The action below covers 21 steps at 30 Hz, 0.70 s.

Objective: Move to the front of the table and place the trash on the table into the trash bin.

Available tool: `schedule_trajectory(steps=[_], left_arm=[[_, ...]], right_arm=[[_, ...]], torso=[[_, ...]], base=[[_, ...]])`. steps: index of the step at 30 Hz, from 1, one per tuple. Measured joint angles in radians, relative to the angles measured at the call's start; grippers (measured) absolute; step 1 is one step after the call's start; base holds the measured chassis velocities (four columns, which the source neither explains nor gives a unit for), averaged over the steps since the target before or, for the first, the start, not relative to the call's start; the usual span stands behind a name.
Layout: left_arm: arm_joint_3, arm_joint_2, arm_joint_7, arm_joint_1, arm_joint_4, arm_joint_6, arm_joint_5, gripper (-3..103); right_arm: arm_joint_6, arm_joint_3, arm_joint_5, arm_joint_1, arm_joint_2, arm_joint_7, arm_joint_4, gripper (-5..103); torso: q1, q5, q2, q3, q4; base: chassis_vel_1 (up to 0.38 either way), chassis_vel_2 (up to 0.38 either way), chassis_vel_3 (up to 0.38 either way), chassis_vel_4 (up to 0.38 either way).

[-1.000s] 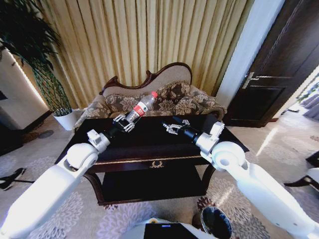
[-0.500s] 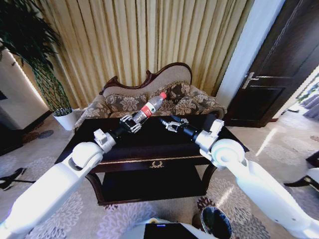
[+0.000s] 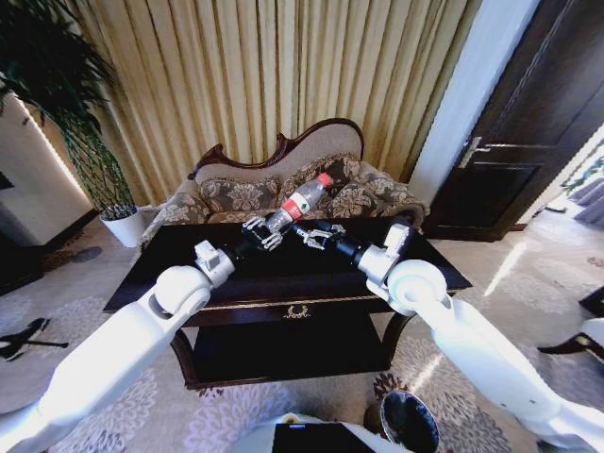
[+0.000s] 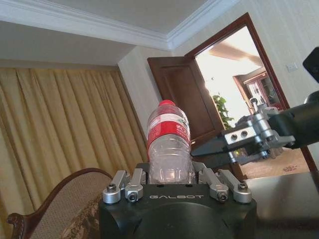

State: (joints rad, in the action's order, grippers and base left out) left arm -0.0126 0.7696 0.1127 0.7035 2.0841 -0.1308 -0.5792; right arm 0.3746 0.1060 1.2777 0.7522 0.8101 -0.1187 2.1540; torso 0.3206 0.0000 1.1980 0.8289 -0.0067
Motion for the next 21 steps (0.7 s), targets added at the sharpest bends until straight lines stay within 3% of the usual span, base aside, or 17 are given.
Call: schedule_trajectory(steps=[21], left_arm=[[-0.083, 0.021, 0.003, -0.035, -0.02, -0.002, 0.01, 40]], right_arm=[[0.012, -0.012, 0.046, -0.071, 0.043, -0.003, -0.039, 100]], torso=[[0.0, 0.0, 0.0, 0.0, 0.0002]], base=[[0.0, 0.0, 0.0, 0.0]])
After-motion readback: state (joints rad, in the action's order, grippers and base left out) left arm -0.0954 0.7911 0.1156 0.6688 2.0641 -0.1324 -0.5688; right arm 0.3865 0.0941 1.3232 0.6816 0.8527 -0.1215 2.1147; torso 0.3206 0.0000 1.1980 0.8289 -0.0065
